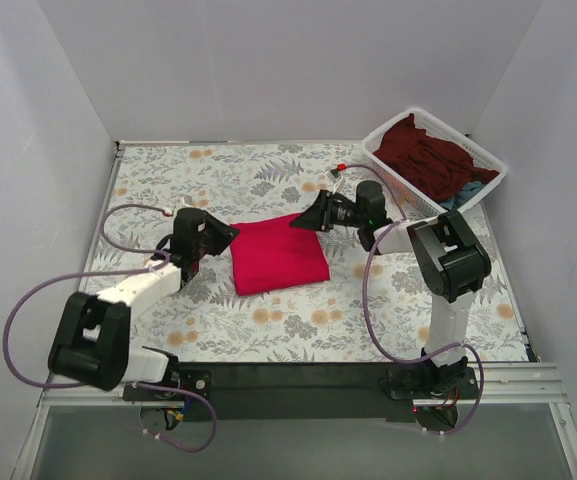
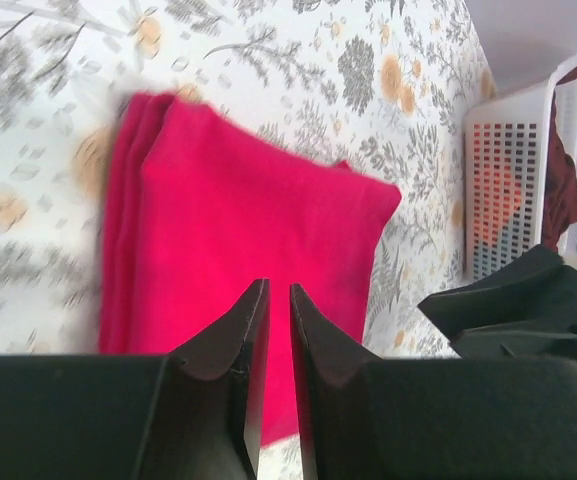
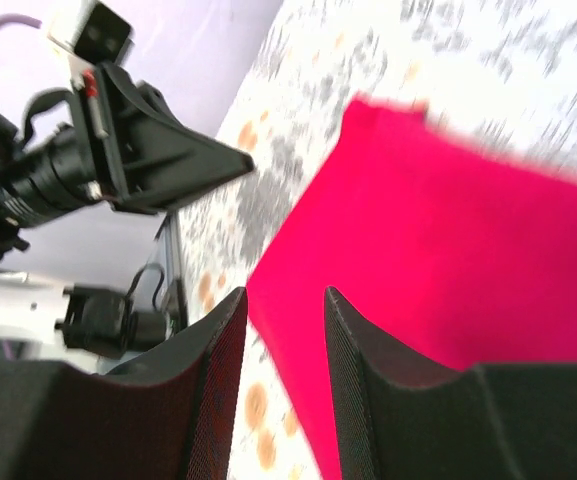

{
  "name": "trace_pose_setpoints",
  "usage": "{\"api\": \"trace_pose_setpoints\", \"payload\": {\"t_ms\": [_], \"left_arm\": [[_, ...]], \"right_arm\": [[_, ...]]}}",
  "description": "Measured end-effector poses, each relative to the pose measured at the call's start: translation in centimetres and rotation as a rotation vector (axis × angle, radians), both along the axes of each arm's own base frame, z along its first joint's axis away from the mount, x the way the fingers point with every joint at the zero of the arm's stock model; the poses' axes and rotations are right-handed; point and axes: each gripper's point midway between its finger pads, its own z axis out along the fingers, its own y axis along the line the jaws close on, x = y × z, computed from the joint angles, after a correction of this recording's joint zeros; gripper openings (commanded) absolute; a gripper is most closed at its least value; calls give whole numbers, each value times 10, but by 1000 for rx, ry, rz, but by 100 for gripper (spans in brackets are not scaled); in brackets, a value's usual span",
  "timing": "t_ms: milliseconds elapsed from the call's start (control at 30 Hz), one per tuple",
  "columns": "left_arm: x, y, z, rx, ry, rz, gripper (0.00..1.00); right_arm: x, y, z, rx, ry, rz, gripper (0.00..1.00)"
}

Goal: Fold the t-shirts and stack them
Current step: Fold the tshirt

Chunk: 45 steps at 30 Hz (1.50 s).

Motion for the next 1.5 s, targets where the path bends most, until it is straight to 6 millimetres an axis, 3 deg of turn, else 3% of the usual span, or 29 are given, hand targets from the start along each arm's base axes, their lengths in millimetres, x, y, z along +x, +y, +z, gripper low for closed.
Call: {"api": "trace_pose_setpoints", "payload": {"t_ms": [100,167,367,433,600,767,900,1100,1200,1267,1367,1500], "left_arm": [[32,-10,-10,-3,21,-15,13],[46,-14,-29,4,63,-21,13],[71,-7,-81,24,176,1,13],[78,-5,-82,10,175,5,13],[93,4,-81,9,163,23,21],[99,6,-70,38,146,2,45],[88,12,-53,103,142,-7,61],[56,13,14,216,51,-20,83],[28,10,32,256,23,-47,84],[6,12,25,285,48,-66,85],[-22,17,0,330,129,-96,85],[-43,25,-27,367,230,-115,83]], "right_arm": [[34,5,10,24,-35,-38,43],[51,6,3,23,-26,-59,43],[87,4,-57,-23,87,-132,43],[92,-1,-78,-39,138,-154,43],[103,-5,-77,-30,137,-178,43],[103,-14,-73,-63,125,-203,44],[86,-27,-52,-115,95,-218,46],[61,-55,3,-247,-37,-278,60],[50,-70,16,-348,-91,-307,64],[39,-80,16,-422,-104,-316,68],[14,-97,7,-526,-97,-312,71],[-21,-116,-9,-623,-68,-283,73]]}}
